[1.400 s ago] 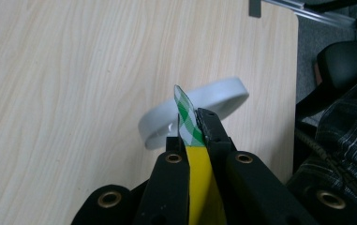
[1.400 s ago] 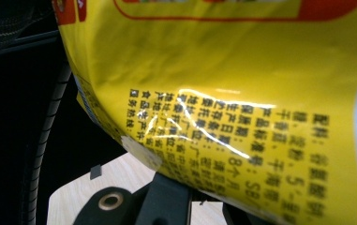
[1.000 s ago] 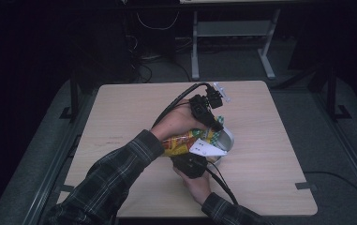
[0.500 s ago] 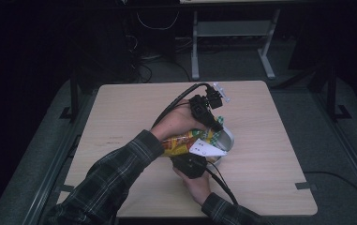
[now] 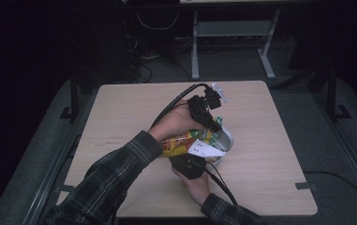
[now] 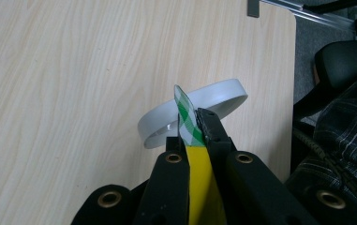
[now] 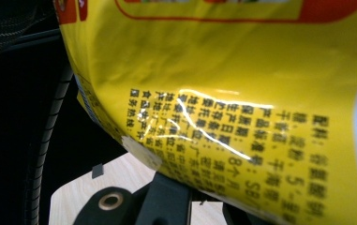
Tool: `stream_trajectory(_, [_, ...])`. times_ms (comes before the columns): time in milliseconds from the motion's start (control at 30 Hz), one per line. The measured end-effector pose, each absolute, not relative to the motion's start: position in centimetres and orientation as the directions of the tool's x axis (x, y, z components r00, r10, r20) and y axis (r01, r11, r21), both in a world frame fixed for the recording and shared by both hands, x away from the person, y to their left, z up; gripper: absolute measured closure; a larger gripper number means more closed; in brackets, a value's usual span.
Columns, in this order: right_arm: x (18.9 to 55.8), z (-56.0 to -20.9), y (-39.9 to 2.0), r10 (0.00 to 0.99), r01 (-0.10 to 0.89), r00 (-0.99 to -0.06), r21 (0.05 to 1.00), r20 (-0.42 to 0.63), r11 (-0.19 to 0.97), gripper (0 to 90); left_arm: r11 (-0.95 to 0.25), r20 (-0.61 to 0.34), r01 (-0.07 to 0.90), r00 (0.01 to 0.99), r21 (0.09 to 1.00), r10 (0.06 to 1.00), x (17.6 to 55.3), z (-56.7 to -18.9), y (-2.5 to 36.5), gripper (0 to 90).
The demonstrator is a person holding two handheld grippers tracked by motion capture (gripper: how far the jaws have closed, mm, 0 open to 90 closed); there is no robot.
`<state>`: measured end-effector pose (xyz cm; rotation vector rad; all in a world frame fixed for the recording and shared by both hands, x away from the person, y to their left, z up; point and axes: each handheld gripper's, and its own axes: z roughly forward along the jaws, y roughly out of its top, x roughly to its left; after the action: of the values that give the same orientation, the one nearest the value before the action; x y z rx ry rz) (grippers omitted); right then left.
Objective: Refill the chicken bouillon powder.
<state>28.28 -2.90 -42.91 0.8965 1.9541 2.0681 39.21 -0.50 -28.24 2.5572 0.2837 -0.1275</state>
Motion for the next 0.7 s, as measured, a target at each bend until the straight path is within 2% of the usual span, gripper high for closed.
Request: stream_trajectory(700, [28.51, -42.53, -2.64, 0.495, 0.281, -0.811, 0.949, 0.314, -0.141, 89.9, -0.826, -0.140, 0.226, 0.974, 0.516, 0.179, 39.31, -27.81, -0.34, 89.3])
